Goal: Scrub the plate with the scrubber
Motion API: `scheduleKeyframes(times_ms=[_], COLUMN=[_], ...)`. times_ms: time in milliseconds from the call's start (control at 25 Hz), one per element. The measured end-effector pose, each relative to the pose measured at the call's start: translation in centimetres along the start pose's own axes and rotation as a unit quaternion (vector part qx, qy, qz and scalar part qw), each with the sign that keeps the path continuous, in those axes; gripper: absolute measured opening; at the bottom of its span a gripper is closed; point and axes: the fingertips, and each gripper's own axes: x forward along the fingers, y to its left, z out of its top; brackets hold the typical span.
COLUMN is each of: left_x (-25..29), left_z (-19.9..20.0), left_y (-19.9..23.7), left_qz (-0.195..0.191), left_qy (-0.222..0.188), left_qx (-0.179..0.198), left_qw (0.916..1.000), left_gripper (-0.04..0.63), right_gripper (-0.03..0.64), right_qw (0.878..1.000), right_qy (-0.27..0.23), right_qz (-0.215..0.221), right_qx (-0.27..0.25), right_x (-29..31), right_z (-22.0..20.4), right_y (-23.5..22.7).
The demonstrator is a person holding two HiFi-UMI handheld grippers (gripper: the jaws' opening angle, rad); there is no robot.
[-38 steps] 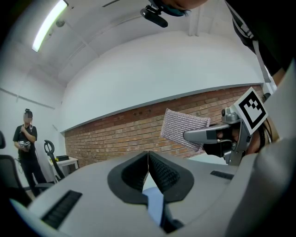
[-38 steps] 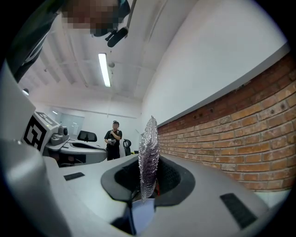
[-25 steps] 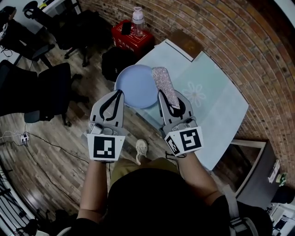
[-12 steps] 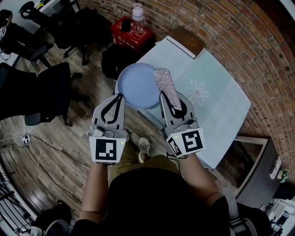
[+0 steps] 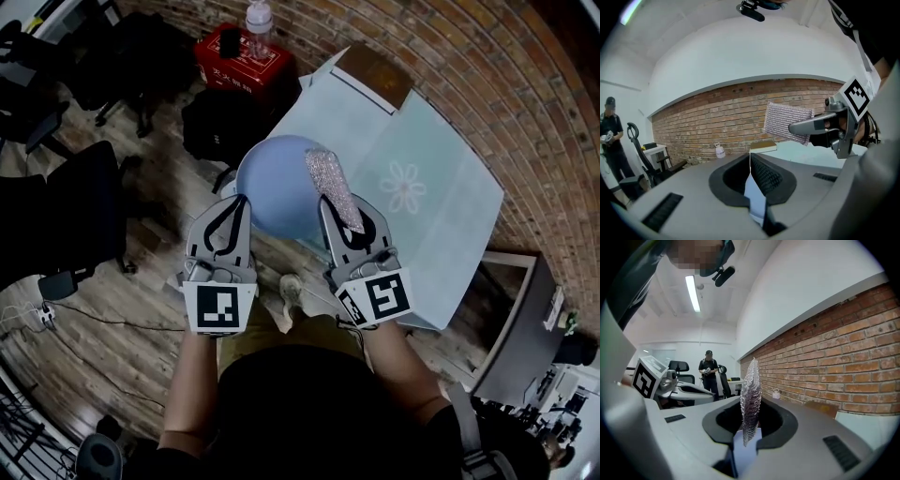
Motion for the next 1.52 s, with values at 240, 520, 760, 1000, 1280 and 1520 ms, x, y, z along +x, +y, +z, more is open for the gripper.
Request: scheduleKeyframes(times_ms=[240,520,760,1000,1280,1520], left_x=[1.1,1.9,3.0,3.0,3.6,4.8], left_z=[-4.4,-8.3,-12.8,-18.0,-20.4,-21.1], left_y=[3.2,4.2,3.3,1.5,-1.1,-1.3], left_qz=[-0.040,-0.073,-0.071,-0.071,-0.082,-0.058], left_qy=[0.009,0.041,0.077,0.153,0.185,0.192], left_qx=[-0.035,-0.039,-0.073,-0.196,-0.276,-0.306], left_qw=[0.9986,0.9957,0.9919,0.9659,0.9397,0.9308], left_gripper=[0.025,0.025,0.025,0.028,0.161,0.145], right_gripper=[0.089,0.089,0.089,0.089,0.089,0.089], right_qw=[0.999,0.999,0.997,0.993,0.978,0.967], right_qy=[0.023,0.047,0.073,0.103,0.155,0.157], right_qz=[-0.027,-0.012,0.017,0.050,0.139,0.203], right_qx=[-0.006,0.004,0.018,0.022,0.003,0.005], right_x=[3.6,5.5,7.7,8.6,9.7,11.5], right_z=[-0.8,-3.0,-6.8,-10.7,-14.6,-15.9], right_y=[1.8,2.9,2.2,1.6,2.8,4.6])
